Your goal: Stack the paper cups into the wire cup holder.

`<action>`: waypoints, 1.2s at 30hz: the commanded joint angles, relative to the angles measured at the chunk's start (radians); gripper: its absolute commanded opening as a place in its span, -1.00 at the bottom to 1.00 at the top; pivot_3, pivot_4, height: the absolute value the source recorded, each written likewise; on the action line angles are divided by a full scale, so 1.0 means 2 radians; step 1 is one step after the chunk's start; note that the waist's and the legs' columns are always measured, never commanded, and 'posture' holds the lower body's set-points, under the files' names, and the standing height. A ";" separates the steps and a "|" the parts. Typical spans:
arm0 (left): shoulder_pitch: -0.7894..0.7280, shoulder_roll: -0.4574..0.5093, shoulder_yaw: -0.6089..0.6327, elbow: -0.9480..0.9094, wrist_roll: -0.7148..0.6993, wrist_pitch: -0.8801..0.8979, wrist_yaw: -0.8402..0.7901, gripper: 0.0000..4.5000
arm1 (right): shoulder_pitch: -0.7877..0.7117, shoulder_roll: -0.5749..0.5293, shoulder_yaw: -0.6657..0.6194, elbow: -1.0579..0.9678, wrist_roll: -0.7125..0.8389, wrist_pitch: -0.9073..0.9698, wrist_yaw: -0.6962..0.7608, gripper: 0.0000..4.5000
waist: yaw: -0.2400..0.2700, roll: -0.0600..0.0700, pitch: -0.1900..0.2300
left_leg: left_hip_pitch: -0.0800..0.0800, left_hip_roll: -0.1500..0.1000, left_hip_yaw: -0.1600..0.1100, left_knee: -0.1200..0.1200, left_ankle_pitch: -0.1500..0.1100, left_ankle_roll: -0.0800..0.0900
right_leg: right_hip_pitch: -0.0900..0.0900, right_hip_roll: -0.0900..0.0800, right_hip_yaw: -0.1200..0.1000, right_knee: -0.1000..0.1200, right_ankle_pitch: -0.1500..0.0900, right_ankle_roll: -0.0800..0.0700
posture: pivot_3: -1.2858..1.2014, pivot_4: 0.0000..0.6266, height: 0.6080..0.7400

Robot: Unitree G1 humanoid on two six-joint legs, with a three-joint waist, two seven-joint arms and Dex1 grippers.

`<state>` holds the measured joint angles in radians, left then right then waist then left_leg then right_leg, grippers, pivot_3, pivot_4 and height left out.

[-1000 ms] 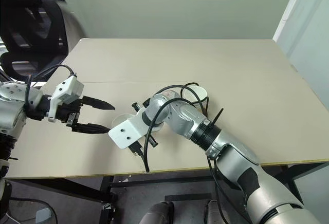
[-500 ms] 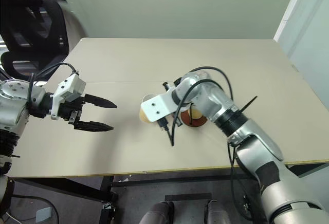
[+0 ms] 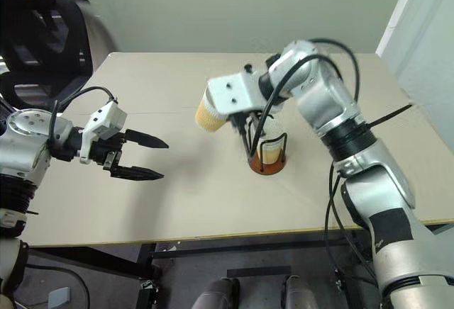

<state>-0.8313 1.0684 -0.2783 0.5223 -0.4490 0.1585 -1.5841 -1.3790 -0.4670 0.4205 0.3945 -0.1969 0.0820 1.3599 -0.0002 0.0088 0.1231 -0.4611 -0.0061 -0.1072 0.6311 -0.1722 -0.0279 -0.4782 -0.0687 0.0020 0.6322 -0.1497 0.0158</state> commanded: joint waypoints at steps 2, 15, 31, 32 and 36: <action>-0.015 0.003 0.003 -0.008 -0.005 0.000 -0.015 1.00 | -0.020 -0.038 -0.022 0.001 0.015 -0.011 0.032 -0.98 | 0.001 0.000 0.000 | 0.000 0.000 0.000 0.000 0.000 0.000 | 0.000 0.000 0.000 0.000 0.000 0.000 | 0.03 -0.52 1.00; -0.015 -0.001 -0.004 0.015 -0.008 -0.024 -0.015 1.00 | 0.008 -0.120 -0.008 -0.026 0.007 -0.055 0.118 -0.98 | 0.000 0.000 0.000 | 0.000 0.000 0.000 0.000 0.001 0.002 | 0.000 0.000 0.000 0.000 0.000 0.000 | 0.03 -0.52 1.00; -0.012 -0.003 -0.002 0.019 -0.006 -0.028 -0.015 1.00 | 0.037 -0.155 0.020 -0.046 0.008 -0.096 0.127 -0.98 | 0.000 0.000 0.000 | 0.000 0.000 0.000 0.000 0.002 0.003 | 0.000 0.000 0.000 0.001 0.000 0.000 | 0.03 -0.52 1.00; -0.013 -0.003 -0.002 0.019 -0.006 -0.027 -0.015 1.00 | 0.038 -0.153 0.021 -0.047 0.007 -0.098 0.127 -0.98 | 0.000 0.000 0.000 | 0.000 0.000 0.000 0.000 0.002 0.003 | 0.000 0.000 0.000 0.001 0.000 0.000 | 0.03 -0.52 1.00; -0.016 -0.006 -0.002 0.019 -0.005 -0.025 -0.015 1.00 | 0.040 -0.141 0.024 -0.045 -0.004 -0.112 0.125 -0.98 | 0.000 0.000 0.000 | 0.001 0.000 0.000 0.000 0.002 0.003 | 0.001 0.000 0.000 0.001 0.000 0.000 | 0.03 -0.52 1.00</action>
<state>-0.8418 1.0510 -0.2935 0.5672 -0.4504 0.1105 -1.5841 -1.2881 -0.7529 0.4680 0.3276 -0.1944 -0.1223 1.6097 -0.0001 0.0085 0.1234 -0.4600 -0.0054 -0.1067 0.6316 -0.1684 -0.0218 -0.4771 -0.0684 0.0021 0.6339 -0.1495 0.0166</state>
